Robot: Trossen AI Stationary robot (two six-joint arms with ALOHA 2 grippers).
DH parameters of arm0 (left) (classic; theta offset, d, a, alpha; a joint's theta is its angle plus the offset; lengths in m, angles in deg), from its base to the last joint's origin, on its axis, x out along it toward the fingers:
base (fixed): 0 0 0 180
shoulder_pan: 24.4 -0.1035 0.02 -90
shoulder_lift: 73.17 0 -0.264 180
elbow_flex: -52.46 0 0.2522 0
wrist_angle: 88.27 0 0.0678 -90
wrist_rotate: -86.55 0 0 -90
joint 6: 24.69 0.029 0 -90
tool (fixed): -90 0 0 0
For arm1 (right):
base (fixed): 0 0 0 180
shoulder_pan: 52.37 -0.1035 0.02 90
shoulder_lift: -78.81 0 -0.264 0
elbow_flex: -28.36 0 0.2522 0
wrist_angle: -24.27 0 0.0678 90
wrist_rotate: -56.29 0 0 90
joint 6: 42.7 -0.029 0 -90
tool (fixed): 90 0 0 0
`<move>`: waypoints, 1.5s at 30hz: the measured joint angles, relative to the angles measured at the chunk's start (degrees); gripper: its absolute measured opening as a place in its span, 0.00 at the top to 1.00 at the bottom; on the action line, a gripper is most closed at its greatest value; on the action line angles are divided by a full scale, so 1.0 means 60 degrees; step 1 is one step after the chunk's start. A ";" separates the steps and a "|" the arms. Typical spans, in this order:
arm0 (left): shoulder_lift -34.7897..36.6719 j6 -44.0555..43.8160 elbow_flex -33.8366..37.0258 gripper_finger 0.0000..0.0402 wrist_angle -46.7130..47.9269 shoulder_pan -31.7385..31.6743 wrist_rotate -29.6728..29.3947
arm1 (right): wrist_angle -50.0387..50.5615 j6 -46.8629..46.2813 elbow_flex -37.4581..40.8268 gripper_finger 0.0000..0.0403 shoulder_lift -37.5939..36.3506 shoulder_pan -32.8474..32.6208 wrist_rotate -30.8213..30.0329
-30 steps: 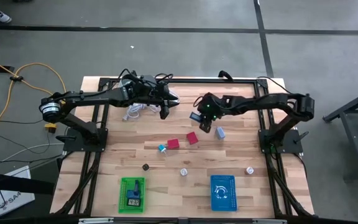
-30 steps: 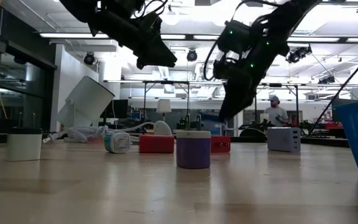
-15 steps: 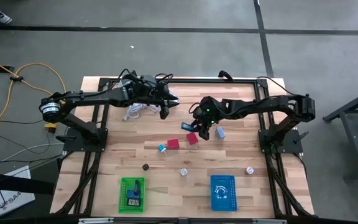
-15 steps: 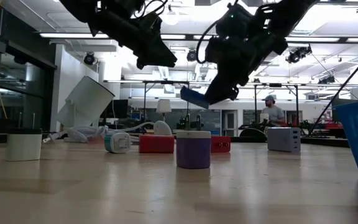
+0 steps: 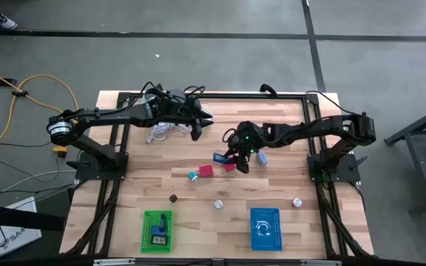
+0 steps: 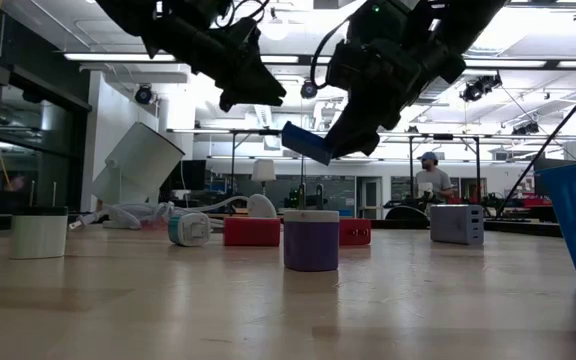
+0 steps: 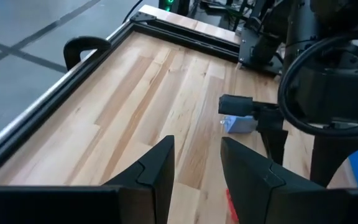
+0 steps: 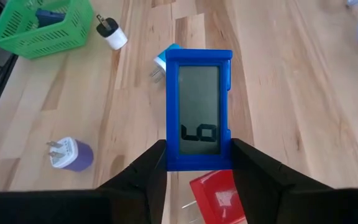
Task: Pick & Place Office items
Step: Put the blue digital clock into the green bin
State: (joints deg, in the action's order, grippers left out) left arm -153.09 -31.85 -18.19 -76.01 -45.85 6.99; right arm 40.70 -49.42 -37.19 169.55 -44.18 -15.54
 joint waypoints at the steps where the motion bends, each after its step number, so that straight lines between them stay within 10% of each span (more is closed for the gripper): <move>1: 0.0000 -0.0136 -0.0001 0.68 0.0005 0.0000 0.0002 | -0.0001 -0.0091 0.0000 0.64 0.0000 0.0008 0.0002; 18: 0.0000 -0.0545 -0.0001 0.68 -0.0014 -0.0001 0.0193 | 0.0006 -0.0134 0.0000 0.64 0.0000 0.0007 0.0013; 26: 0.0000 -0.0015 -0.0012 0.68 -0.0055 0.0154 0.2436 | -0.0092 -0.0134 0.0000 0.64 0.0000 0.0007 0.0065; 45: 0.0000 0.1200 -0.0012 0.68 -0.0039 0.1469 0.2505 | -0.0707 -0.0733 0.0000 0.64 0.0000 -0.0091 0.1734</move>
State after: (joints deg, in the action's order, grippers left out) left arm -153.09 -24.66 -18.27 -76.24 -37.04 22.02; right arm 36.45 -53.82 -37.19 169.55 -44.73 -5.14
